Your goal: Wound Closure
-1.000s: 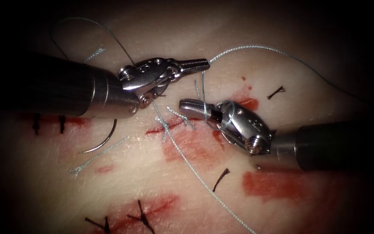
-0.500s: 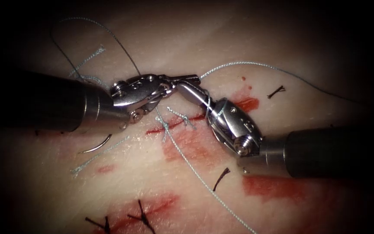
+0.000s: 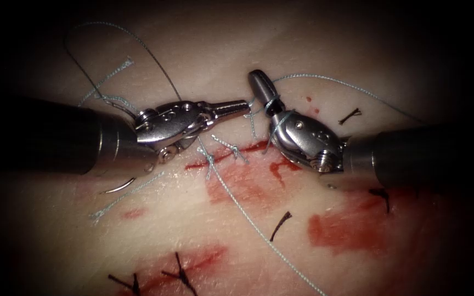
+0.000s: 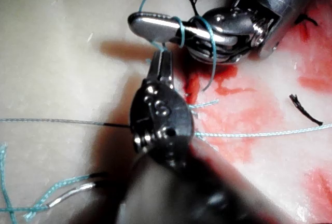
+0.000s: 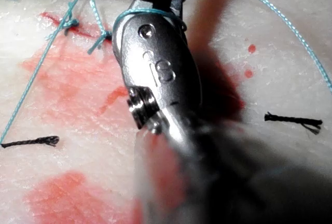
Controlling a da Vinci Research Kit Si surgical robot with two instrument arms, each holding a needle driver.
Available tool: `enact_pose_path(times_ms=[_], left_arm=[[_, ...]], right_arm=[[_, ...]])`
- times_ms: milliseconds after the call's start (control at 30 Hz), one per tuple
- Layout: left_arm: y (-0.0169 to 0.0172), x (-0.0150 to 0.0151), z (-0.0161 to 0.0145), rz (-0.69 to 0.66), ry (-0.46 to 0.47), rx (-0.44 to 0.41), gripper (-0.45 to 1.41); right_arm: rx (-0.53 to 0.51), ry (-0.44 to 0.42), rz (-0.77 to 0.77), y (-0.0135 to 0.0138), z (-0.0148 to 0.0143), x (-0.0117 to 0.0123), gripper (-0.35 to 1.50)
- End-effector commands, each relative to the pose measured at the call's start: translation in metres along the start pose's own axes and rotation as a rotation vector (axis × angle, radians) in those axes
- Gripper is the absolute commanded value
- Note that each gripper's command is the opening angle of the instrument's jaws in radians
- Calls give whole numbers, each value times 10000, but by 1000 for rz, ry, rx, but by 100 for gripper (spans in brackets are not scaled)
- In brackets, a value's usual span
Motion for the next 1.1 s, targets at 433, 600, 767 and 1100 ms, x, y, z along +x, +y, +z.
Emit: enact_pose_path(times_ms=[433, 600, 767, 1100], left_arm=[[2, 10, -1, -13, 17, 37, -45], [6, 13, -1, -11, 18, 24, -45], [8, 13, -1, -1, 22, 18, -45], [14, 8, 3, 73, -4, -101, -45]], right_arm=[[15, -70, 159, -2, -12, 0, -35], [14, -76, 191, -3, -16, -2, -35], [-5, -78, 182, -2, -20, -1, -35], [30, -75, 238, 2, -20, 17, -35]])
